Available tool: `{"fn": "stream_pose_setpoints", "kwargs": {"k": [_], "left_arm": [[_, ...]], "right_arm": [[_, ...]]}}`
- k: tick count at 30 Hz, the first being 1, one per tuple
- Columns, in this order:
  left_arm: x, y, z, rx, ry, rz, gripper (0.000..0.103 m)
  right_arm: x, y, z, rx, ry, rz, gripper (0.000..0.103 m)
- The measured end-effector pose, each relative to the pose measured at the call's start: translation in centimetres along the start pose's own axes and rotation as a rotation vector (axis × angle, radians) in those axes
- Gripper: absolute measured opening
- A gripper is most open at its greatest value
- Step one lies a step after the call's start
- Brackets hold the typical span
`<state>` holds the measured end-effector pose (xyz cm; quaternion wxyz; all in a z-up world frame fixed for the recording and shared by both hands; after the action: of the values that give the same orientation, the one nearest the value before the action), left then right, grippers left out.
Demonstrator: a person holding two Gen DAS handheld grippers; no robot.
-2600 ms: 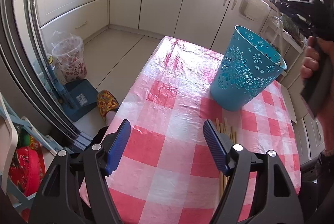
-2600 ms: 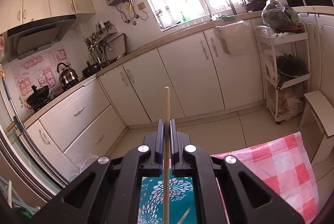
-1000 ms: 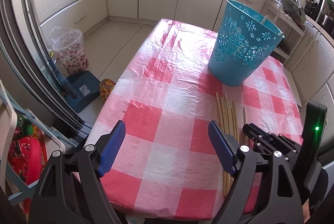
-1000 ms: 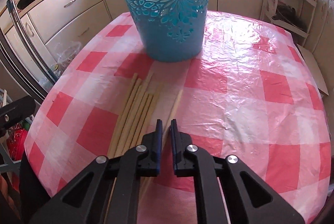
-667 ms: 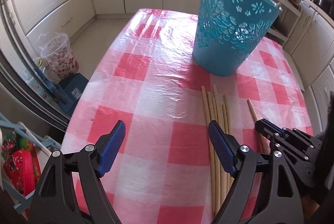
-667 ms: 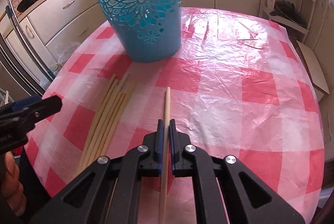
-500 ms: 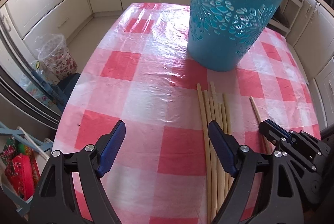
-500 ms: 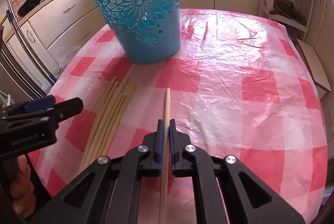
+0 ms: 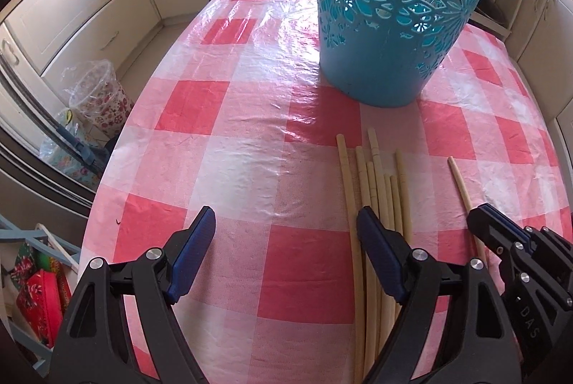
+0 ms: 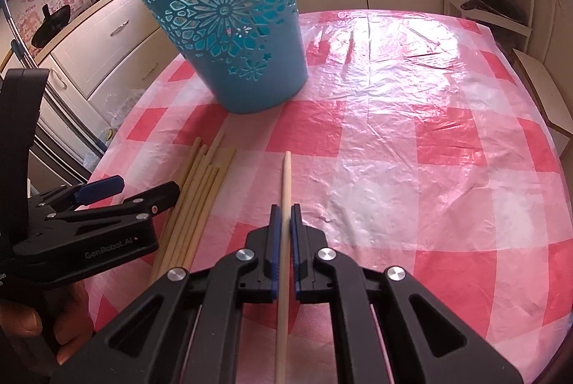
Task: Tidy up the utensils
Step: 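Close the left gripper on a stick from the bundle while the right gripper holds its stick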
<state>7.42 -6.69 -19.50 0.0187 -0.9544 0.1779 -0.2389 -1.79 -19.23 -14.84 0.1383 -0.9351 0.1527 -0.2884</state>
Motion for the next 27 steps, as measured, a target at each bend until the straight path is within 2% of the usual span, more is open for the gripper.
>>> {"fn": "stream_pose_setpoints", "kwargs": {"k": [4,6,9,11,12,14,16,20,23,25,27], "left_arm": [[-0.1,-0.1,0.3,0.005,-0.013,-0.001,0.077],[0.1,-0.1,0.4,0.003,-0.011,0.005,0.074],[0.5,0.0,0.4,-0.021,-0.006,0.023,0.06],[0.7,0.3,0.3,-0.047,-0.001,0.033,0.042],[0.9,0.5,0.3,-0.062,0.003,0.038,0.038],[1.1,0.6,0.3,-0.074,0.006,0.05,0.019],[1.2,0.7,0.3,-0.117,0.001,0.058,0.012],[1.3,0.4,0.4,-0.138,-0.036,0.094,0.012],[1.8,0.0,0.8,-0.137,-0.052,0.083,0.021],[2.1,-0.3,1.0,-0.137,-0.049,0.078,0.021],[2.3,-0.3,1.0,-0.15,-0.044,0.09,0.016]], "right_arm": [[0.1,0.1,-0.1,0.005,-0.003,0.007,0.006],[0.1,0.1,-0.1,0.006,-0.003,0.007,0.006],[0.1,0.1,-0.1,0.007,-0.003,0.009,0.006],[0.1,0.1,-0.1,0.008,-0.004,0.01,0.006],[0.0,0.0,0.0,0.008,-0.004,0.011,0.006],[0.0,0.0,0.0,0.008,-0.003,0.012,0.006],[0.0,0.0,0.0,0.009,-0.004,0.013,0.006],[0.0,0.0,0.0,0.012,-0.006,0.017,0.006],[0.1,0.0,0.0,0.013,-0.006,0.017,0.006],[0.1,0.0,0.0,0.013,-0.006,0.017,0.006],[0.0,0.0,-0.1,0.014,-0.006,0.019,0.006]]}}
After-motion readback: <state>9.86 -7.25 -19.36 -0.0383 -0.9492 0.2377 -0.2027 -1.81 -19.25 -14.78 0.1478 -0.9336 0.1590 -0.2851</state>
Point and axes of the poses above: each gripper's, at about its wrist camera, not at the fingertips, and z roughly the way its jaws point, y to its right, x to its top, the point moved 8 cm from there along z, roughly the way its jaws point, and after that the axes turned 8 degrees about z, right-handed, at the moved point
